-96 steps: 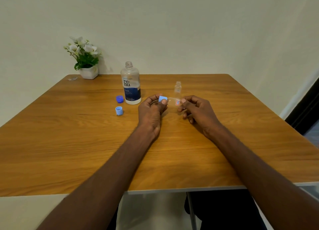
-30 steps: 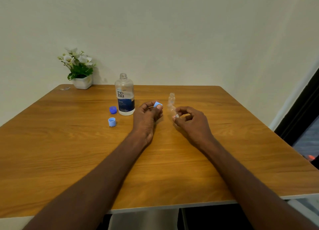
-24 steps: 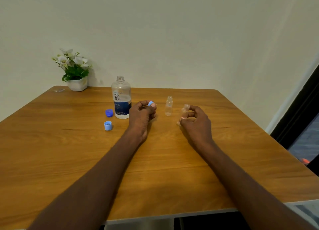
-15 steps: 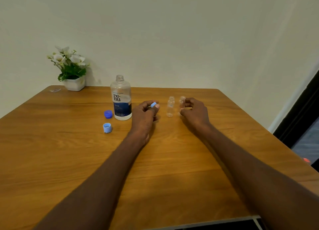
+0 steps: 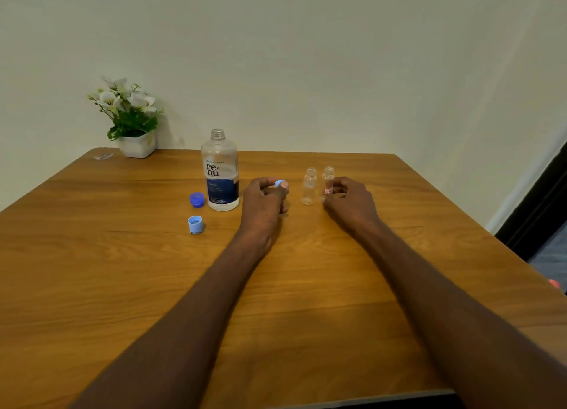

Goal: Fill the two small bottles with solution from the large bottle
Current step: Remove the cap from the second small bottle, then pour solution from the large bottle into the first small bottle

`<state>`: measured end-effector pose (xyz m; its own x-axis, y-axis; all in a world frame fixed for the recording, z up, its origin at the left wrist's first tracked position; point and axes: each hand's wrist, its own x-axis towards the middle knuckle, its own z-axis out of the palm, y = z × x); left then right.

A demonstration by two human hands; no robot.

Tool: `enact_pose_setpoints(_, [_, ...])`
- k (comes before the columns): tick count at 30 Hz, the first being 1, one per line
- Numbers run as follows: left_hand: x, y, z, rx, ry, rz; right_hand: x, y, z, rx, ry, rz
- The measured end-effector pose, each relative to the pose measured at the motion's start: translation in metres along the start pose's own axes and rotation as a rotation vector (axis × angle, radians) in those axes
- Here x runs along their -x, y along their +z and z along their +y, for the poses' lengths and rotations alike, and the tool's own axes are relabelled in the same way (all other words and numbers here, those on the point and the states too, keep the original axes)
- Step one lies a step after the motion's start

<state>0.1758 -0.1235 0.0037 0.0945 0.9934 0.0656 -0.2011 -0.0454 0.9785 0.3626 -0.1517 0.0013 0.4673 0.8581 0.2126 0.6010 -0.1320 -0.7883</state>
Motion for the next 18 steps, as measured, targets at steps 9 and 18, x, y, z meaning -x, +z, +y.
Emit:
enact_pose_setpoints(9, [0.023, -0.004, 0.011, -0.153, 0.102, -0.022, 0.014, -0.007, -0.007, -0.116, 0.041, 0.103])
enact_pose_setpoints(18, [0.089, -0.098, 0.037, -0.783, 0.565, -0.01, 0.07, -0.006, -0.026, -0.011, -0.314, 0.075])
